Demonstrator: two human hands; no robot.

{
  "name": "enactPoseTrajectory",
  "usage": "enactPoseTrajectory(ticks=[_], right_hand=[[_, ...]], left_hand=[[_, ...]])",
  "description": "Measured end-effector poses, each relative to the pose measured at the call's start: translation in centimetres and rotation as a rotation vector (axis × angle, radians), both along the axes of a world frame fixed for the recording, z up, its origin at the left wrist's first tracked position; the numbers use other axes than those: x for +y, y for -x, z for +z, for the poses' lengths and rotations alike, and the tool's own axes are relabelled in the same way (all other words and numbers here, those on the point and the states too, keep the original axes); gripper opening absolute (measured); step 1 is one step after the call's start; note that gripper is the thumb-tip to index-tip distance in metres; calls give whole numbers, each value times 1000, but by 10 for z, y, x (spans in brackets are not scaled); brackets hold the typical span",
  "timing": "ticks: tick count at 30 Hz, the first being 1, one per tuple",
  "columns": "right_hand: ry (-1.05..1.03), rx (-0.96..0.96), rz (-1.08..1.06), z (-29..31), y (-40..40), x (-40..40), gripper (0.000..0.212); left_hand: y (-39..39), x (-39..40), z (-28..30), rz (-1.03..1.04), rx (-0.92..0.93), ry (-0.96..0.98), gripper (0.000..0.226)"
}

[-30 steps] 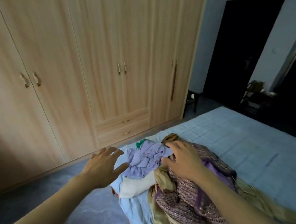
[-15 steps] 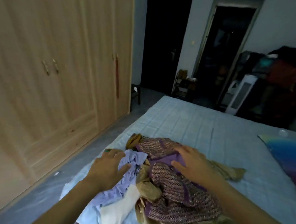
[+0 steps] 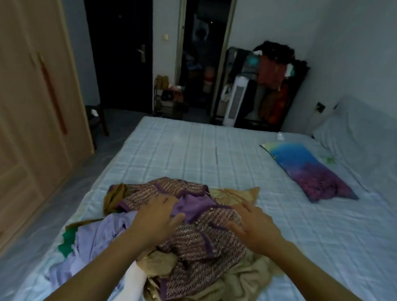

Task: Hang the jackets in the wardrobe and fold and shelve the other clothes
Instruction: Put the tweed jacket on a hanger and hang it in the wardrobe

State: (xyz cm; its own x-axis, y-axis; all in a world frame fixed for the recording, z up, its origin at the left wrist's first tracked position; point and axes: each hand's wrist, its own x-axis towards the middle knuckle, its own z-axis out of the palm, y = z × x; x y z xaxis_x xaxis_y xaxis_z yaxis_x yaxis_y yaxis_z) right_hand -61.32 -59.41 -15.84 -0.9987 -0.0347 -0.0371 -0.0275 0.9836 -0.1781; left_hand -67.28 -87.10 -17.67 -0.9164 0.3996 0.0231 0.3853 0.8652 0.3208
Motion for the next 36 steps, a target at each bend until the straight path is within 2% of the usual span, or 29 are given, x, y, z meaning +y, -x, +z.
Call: enactPoseTrajectory(ticks=[4,8,12,14,18,23,25,27,29,34,36], right_hand=[[22,-4,-74,-9,27,21,57],[106,-29,-139,-22,60,33,71],[99,-32,-173,-34,87,40,70],[91,-52,-191,-37,97,39,75],[76,-95,-237,-43,108,31,58],[-2,-84,-338,-38,120,20,56],[25,-77,-382,-38,131,19,72],[43,-51,-413,-44,144,22,100],[23,-56,-436,-59,157,30,109],[92,-195,-468,-103,195,49,90],[107,-229,-479,-118,214,57,73]], left_hand=[[38,33,3,-78,8,92,65],[75,43,5,-117,27,166,63],[111,45,1,-131,20,145,42],[127,48,-2,-146,-10,161,43],[157,58,-10,-186,-42,185,48],[197,65,-18,-309,-39,177,54],[219,68,-25,-332,-31,180,54],[241,72,-34,-340,-45,184,54],[258,79,-46,-343,-84,193,54],[297,97,-83,-389,-130,253,51],[320,107,-96,-384,-161,261,49]])
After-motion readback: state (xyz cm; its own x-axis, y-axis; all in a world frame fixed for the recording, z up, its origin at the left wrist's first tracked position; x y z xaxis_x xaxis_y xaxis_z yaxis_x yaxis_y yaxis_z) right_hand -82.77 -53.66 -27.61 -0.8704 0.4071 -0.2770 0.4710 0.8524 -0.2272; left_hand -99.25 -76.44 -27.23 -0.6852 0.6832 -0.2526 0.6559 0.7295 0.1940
